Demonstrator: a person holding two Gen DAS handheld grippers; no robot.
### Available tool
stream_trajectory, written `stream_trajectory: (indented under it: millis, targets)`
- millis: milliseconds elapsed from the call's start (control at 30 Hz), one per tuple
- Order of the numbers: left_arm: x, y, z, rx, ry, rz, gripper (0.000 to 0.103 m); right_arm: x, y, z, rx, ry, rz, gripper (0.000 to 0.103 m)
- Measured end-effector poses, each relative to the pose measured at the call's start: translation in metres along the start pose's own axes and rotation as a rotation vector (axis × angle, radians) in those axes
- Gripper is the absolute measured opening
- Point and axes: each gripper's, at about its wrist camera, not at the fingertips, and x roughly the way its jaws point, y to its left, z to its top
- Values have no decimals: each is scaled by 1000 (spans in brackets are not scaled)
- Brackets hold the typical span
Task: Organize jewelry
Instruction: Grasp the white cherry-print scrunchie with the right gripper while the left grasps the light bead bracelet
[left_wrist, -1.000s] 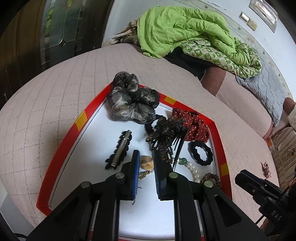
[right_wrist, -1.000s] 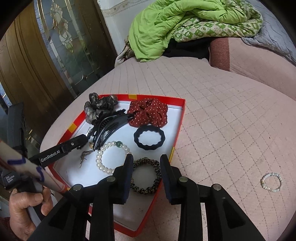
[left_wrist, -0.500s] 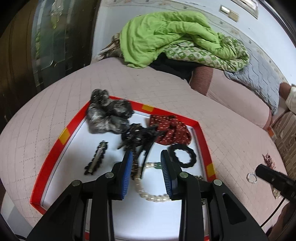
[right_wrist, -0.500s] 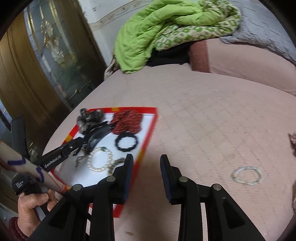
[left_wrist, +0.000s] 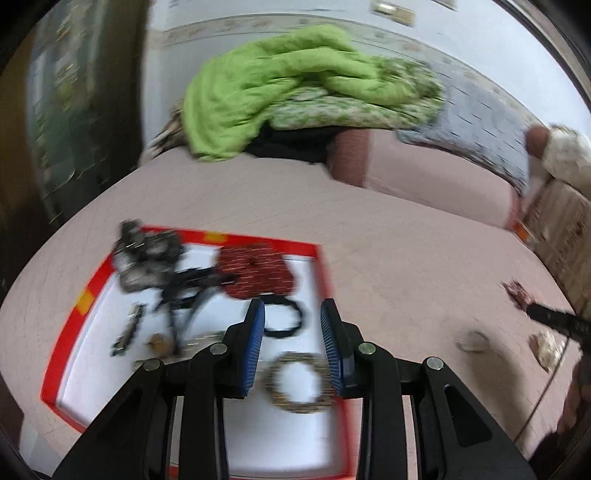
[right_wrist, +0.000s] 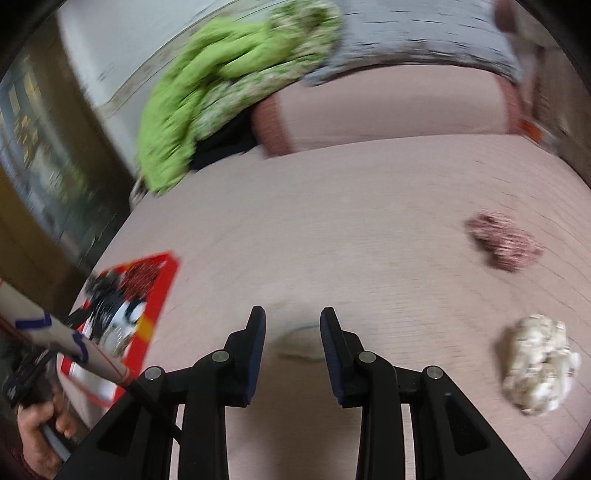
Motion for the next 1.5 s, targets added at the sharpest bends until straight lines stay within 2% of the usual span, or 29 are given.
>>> stream_trajectory:
  millis: [133,200,300,400,500,600,700,800,900,1067,1133,1267,1300,1333,1367,1433,1500]
  targets:
    - [14,-57,-6,90,78,-134,30,-25,-61,2,138,-58,-76,33]
    - [31,-95,-13,150,155,-223,30,-38,-81,1,192,-82,-92,33]
    - [52,-142,-24,222,232,-308,30,-64,-104,-4,255,-135,-96,33]
    - [78,-181,-33,313,291,-308,30,-82,-114,-9,269,-168,-113,34]
    - [108,-199,-35,335,353,-277,30,-94,-127,-17,282,-192,-138,34]
    - [126,-204,-37,323,380,-260,30,-104,-146,-25,322,-206,-162,34]
    - [136,-207,-37,311,388,-262,30,-111,-164,-29,368,-211,-169,35]
    - [136,-215,-42,350,349,-226,28,-115,-176,-33,397,-207,-173,44]
    - [131,-225,-48,383,298,-204,5,-116,-185,-37,424,-192,-167,49]
    - [110,-221,-47,323,278,-283,5,-104,-188,-38,437,-129,-157,53]
    - [100,-217,-42,307,258,-303,5,-97,-185,-37,418,-100,-157,60]
    - [77,-212,-30,269,211,-337,5,-63,-184,-37,398,61,-190,61]
    - [68,-210,-25,269,192,-342,5,-53,-186,-38,405,105,-190,52]
    - [62,-210,-22,267,177,-345,5,-45,-186,-39,406,136,-177,18]
    - [54,-207,-18,262,158,-348,5,-39,-186,-39,404,156,-151,10]
    - [40,-200,-10,244,129,-353,5,-38,-179,-40,379,150,-147,10]
    - [25,-186,-2,214,105,-356,5,-43,-168,-38,336,108,-126,9]
